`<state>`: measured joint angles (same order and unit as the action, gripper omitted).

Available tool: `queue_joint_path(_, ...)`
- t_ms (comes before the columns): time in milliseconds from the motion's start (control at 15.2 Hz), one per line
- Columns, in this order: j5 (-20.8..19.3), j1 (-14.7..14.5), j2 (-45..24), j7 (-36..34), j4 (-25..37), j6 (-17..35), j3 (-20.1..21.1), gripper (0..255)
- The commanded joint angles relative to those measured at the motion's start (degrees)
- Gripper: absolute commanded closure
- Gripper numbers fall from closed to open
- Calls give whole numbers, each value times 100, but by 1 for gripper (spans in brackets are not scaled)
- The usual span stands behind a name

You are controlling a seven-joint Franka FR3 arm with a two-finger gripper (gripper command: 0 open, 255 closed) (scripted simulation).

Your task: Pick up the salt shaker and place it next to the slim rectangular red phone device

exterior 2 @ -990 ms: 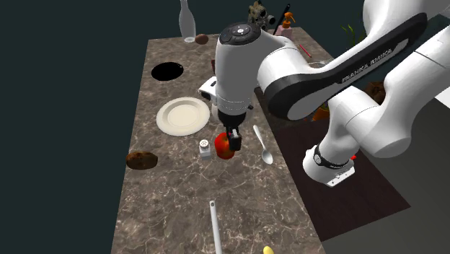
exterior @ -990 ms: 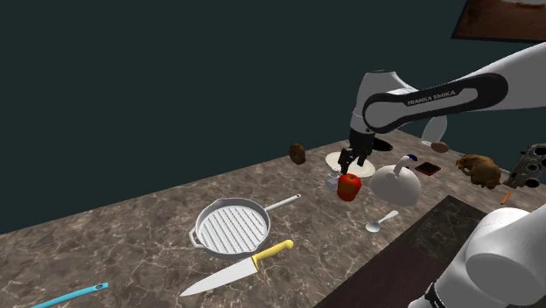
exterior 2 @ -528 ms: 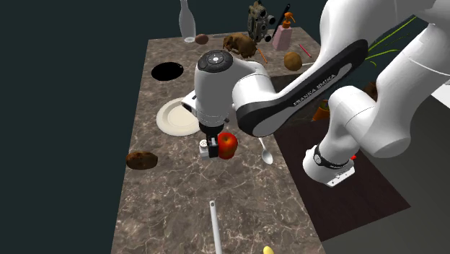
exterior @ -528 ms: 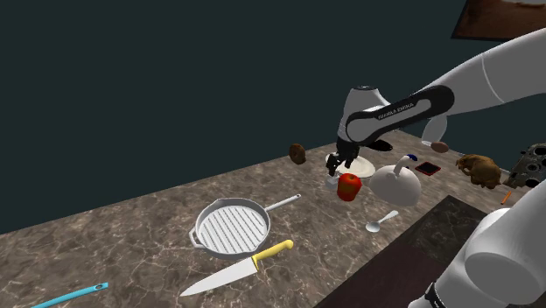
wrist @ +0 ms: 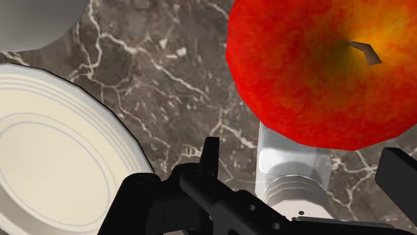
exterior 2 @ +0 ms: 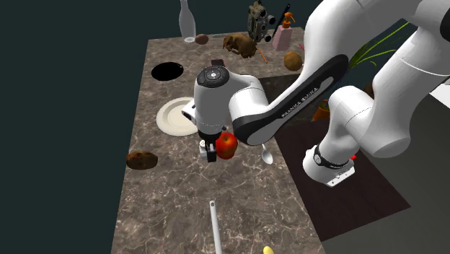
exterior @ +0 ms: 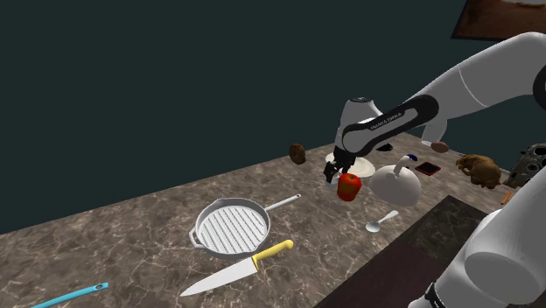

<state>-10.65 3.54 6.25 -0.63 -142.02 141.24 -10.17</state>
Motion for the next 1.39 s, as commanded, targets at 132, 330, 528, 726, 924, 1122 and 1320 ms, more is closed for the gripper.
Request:
queue_joint_path(132, -1, 2, -25, 2, -9, 37, -4, 0)
queue_joint_path(330, -1, 2, -24, 2, -8, 35, -3, 0)
queue_joint_path(528, -1, 2, -24, 2, -8, 35, -3, 255)
queue_joint_path(726, 0, 2, -25, 1, -6, 35, -3, 255)
queue_joint_path(924, 0, 1, -25, 0, -7, 35, -2, 255)
queue_joint_path(1122, 5, 0, 91, 16, 46, -133, 3, 255)
queue_joint_path(1320, 16, -6, 250, 38, 140, -385, 14, 255)
